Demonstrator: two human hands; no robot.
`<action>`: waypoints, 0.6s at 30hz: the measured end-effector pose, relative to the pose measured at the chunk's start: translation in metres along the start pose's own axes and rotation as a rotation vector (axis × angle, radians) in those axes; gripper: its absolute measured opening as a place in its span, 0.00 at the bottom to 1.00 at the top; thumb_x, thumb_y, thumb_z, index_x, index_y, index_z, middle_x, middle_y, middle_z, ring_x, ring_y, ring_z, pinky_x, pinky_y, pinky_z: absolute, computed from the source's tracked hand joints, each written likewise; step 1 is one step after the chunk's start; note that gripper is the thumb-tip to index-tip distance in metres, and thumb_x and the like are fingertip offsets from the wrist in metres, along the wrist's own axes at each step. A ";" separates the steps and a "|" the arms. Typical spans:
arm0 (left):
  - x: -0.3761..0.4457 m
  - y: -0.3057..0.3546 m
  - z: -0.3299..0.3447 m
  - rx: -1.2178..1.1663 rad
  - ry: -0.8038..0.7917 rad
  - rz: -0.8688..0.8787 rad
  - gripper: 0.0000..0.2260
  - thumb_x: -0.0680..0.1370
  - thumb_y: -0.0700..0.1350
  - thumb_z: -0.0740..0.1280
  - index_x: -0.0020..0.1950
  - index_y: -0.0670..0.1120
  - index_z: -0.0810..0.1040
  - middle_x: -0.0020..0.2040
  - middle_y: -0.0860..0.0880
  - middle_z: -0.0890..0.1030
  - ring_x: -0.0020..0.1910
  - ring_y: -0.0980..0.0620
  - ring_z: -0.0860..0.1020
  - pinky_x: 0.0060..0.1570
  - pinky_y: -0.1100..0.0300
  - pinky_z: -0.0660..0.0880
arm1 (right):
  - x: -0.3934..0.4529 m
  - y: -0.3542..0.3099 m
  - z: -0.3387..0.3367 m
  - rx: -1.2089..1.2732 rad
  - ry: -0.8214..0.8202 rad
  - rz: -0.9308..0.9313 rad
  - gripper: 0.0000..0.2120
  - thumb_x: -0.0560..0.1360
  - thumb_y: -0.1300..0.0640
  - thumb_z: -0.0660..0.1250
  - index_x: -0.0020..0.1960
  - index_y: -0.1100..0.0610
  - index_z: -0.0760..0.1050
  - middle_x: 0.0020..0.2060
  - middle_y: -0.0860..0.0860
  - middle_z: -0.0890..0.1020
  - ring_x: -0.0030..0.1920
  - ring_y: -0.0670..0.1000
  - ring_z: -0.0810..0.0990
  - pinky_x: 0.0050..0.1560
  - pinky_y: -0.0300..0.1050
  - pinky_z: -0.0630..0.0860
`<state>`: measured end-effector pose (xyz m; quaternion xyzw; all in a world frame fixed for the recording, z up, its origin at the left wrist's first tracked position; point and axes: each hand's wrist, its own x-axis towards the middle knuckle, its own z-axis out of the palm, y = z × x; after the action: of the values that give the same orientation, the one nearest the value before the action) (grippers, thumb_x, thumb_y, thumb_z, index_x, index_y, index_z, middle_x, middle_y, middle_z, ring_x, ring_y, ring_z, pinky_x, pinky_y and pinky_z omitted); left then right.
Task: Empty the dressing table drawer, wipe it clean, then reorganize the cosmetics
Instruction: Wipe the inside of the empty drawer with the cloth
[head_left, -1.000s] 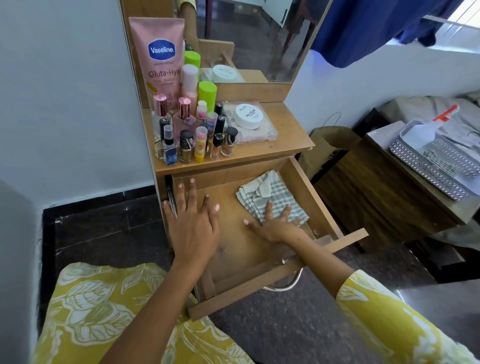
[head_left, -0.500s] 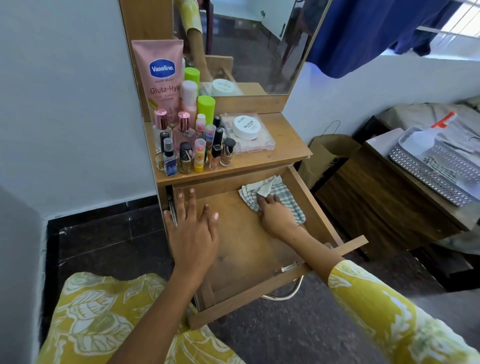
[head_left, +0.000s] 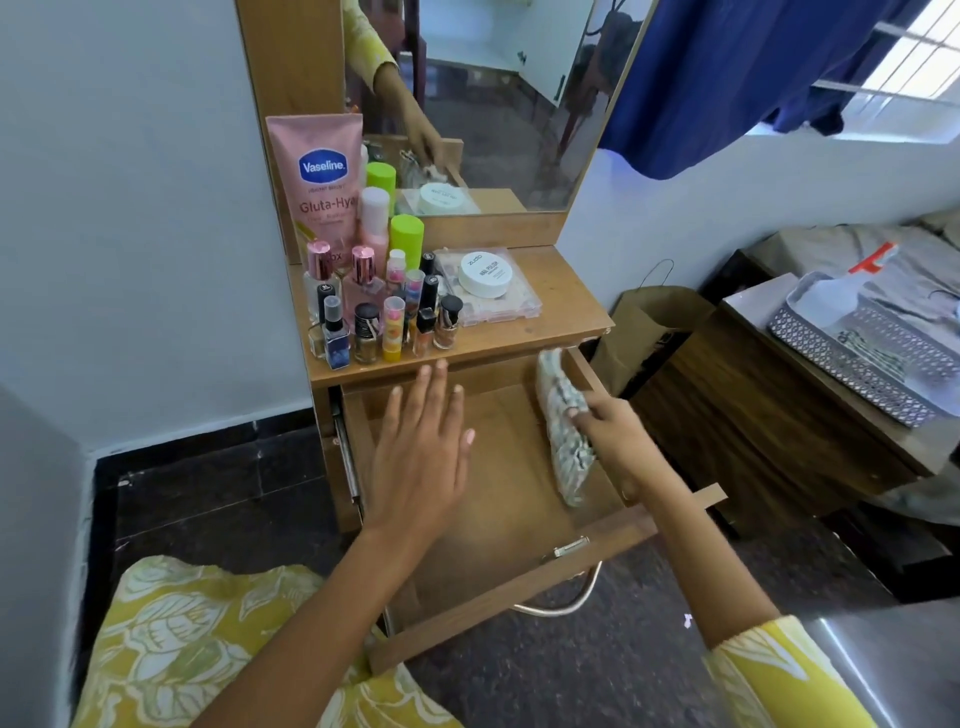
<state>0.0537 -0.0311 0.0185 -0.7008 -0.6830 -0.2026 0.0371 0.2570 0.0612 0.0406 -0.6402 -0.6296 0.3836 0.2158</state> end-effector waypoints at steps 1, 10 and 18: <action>0.009 0.004 -0.003 0.001 0.017 0.038 0.21 0.82 0.49 0.50 0.73 0.42 0.62 0.76 0.42 0.55 0.75 0.45 0.52 0.72 0.47 0.47 | -0.002 -0.008 -0.006 0.072 0.029 -0.006 0.09 0.80 0.61 0.59 0.49 0.56 0.78 0.48 0.57 0.83 0.49 0.57 0.81 0.54 0.56 0.78; 0.070 0.016 0.000 0.204 -0.075 0.148 0.26 0.82 0.54 0.42 0.76 0.42 0.40 0.74 0.45 0.35 0.71 0.49 0.30 0.67 0.51 0.28 | 0.021 -0.084 -0.051 -0.039 0.496 -0.245 0.10 0.79 0.60 0.58 0.55 0.59 0.77 0.48 0.54 0.81 0.45 0.49 0.78 0.42 0.40 0.74; 0.073 0.023 0.010 0.210 -0.247 0.093 0.29 0.82 0.55 0.43 0.74 0.39 0.37 0.75 0.42 0.36 0.74 0.48 0.36 0.70 0.51 0.31 | 0.112 -0.130 -0.018 -0.485 0.762 -0.272 0.12 0.80 0.62 0.56 0.62 0.59 0.70 0.55 0.56 0.79 0.52 0.58 0.79 0.49 0.52 0.76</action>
<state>0.0769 0.0392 0.0387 -0.7436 -0.6664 -0.0408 0.0353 0.1782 0.1883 0.1258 -0.6790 -0.6551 -0.0688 0.3240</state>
